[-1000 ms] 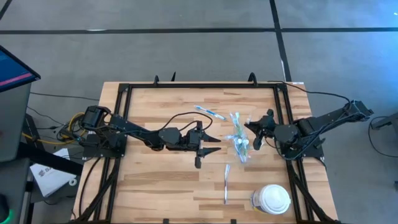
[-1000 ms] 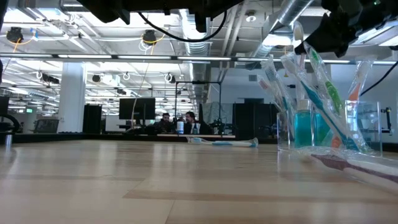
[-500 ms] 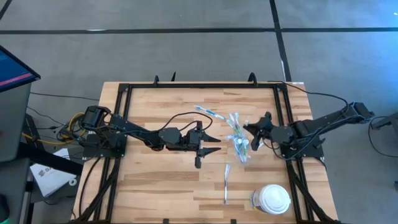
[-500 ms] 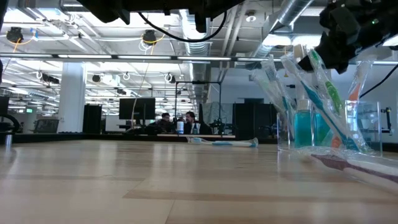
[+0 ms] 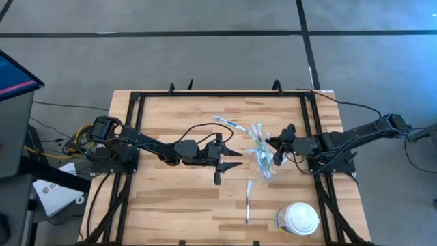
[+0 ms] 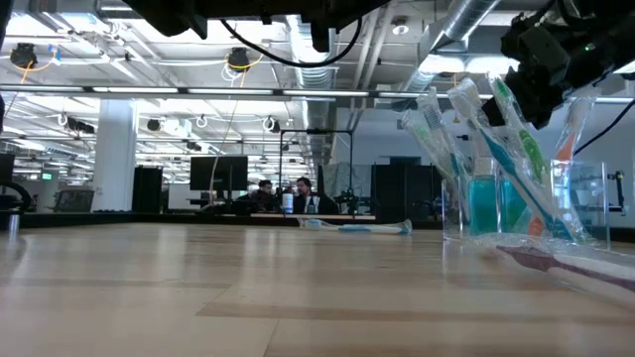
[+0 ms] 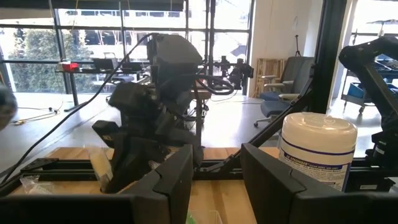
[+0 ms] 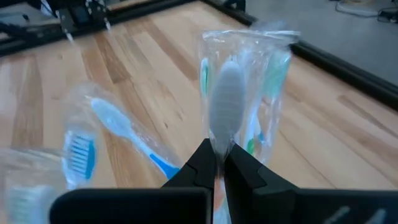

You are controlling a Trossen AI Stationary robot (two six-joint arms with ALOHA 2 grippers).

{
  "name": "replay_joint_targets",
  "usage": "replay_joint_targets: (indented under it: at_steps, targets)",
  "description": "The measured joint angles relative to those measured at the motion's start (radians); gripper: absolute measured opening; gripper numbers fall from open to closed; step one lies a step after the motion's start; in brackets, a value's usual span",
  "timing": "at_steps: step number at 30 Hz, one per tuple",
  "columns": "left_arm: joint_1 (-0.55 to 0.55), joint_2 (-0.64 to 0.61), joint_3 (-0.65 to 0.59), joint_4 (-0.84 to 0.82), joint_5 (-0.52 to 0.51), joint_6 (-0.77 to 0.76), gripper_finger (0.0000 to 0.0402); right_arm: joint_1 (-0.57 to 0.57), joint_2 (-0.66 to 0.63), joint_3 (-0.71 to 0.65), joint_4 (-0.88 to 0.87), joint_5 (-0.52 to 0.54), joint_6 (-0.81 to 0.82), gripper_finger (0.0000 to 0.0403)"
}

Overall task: Pick & Place toothbrushing station
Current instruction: Put the orange toothbrush into the top part transparent organizer

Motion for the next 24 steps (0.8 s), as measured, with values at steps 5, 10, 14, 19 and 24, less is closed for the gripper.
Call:
replay_joint_targets:
  at_steps: [5,10,14,19,24]
  targets:
    - [0.0,0.0,0.0,0.0,0.0,0.0,0.0132,-0.021,0.048,0.0,0.014,-0.014,0.0,0.0006]
    - [0.0,0.0,0.0,0.0,-0.001,0.0,0.0132,-0.029,0.089,0.001,0.029,-0.031,0.001,0.0007]
    - [0.0,0.0,0.0,0.0,-0.001,0.0,0.0132,-0.029,0.109,0.002,0.039,-0.03,0.0,0.0007]
    - [0.0,0.0,0.0,0.0,-0.005,0.0,0.0132,-0.034,0.11,0.002,0.049,-0.032,-0.005,0.0008]
    - [0.0,0.0,0.0,0.0,-0.005,0.0,0.0132,-0.04,0.11,0.002,0.05,-0.035,-0.006,0.0015]
